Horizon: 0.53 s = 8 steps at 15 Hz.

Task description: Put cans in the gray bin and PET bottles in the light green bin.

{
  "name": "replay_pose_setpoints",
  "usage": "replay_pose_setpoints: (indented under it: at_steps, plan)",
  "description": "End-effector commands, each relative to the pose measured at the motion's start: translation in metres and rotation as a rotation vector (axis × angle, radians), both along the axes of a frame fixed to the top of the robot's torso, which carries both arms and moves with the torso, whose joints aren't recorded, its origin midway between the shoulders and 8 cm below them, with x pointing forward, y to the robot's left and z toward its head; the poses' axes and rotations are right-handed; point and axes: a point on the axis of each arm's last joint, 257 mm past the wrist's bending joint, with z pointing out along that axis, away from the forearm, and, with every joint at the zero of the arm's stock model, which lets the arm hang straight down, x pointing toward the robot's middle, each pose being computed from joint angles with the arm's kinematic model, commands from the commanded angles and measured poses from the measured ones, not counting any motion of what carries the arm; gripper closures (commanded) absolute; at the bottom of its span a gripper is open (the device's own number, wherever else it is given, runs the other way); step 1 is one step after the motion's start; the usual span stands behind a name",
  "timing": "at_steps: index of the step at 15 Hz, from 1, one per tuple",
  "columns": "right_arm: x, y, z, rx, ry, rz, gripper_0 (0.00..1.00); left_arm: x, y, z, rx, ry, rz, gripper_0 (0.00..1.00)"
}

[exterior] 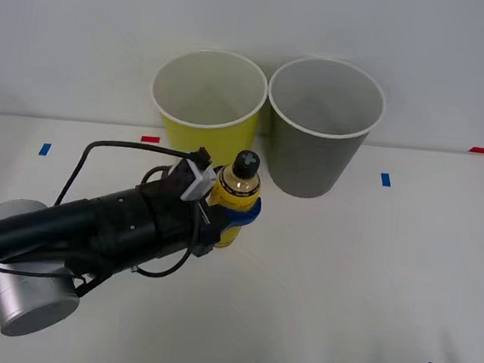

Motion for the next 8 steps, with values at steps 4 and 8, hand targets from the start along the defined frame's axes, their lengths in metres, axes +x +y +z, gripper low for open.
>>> replay_pose_setpoints:
  at_steps: [4, 8]
  plan:
    - [0.0, 0.0, 0.0, 0.0, 0.0, 0.0, 0.0, -0.016, 0.057, 0.047, 0.007, 0.091, 0.157, 1.0]
    - [0.0, 0.0, 0.0, 0.0, 0.0, 0.0, 0.0, -0.015, 0.089, 0.082, 0.046, 0.068, 0.187, 1.0]
